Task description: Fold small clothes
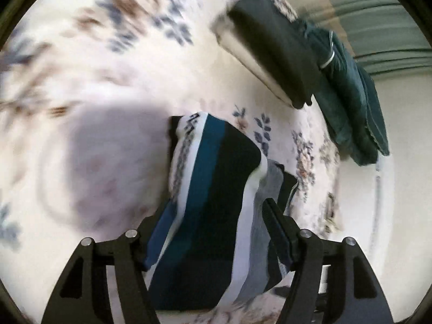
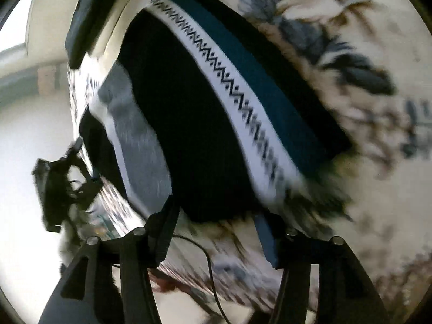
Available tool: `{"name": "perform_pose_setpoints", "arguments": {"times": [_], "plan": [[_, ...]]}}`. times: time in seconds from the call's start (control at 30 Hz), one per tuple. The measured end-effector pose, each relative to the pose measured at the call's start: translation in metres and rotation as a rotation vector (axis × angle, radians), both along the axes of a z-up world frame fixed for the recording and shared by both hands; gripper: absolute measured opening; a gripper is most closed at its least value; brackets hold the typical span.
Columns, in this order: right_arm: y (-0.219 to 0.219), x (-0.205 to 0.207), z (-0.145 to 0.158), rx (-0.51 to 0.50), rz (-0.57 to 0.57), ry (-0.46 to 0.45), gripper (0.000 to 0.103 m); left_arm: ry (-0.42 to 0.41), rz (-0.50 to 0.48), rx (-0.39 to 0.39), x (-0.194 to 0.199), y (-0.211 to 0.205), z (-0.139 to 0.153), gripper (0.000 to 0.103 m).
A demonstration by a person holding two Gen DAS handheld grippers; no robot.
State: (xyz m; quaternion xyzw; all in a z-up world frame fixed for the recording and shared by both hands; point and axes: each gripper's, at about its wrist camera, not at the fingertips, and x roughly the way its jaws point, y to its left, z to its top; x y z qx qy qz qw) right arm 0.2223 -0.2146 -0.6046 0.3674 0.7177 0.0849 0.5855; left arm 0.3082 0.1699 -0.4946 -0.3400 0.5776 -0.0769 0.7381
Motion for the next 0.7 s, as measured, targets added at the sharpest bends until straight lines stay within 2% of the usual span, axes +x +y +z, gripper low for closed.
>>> {"name": "perform_pose_setpoints", "arguments": {"times": [0.1, 0.13, 0.2, 0.3, 0.37, 0.4, 0.53, 0.63, 0.7], "plan": [[-0.022, -0.008, 0.023, -0.052, 0.045, -0.004, 0.058, 0.039, 0.026, 0.145, -0.048, 0.001, 0.000, 0.066], [-0.006, -0.013, 0.041, -0.070, 0.048, -0.010, 0.058, 0.059, 0.019, 0.191, -0.059, 0.003, -0.007, 0.066], [-0.025, -0.014, 0.058, -0.101, 0.054, -0.026, 0.058, 0.142, -0.020, 0.288, -0.090, -0.004, -0.034, 0.066], [-0.029, 0.022, 0.066, -0.146, 0.065, -0.070, 0.058, 0.238, -0.039, 0.345, -0.124, -0.015, -0.079, 0.066], [-0.040, 0.055, 0.063, -0.187, 0.062, -0.115, 0.058, 0.252, -0.021, 0.353, -0.135, -0.019, -0.095, 0.065], [-0.042, 0.070, 0.055, -0.177, 0.072, -0.132, 0.058, 0.239, -0.007, 0.361, -0.137, -0.021, -0.097, 0.066], [-0.028, 0.144, 0.009, -0.153, 0.089, -0.139, 0.058, 0.226, 0.018, 0.323, -0.128, -0.028, -0.110, 0.103], [-0.018, 0.175, -0.025, -0.092, 0.096, -0.119, 0.058, 0.309, -0.025, 0.426, -0.114, -0.045, -0.123, 0.103], [-0.011, 0.190, -0.045, -0.060, 0.099, -0.089, 0.058, 0.346, -0.028, 0.465, -0.108, -0.051, -0.127, 0.103]]}}
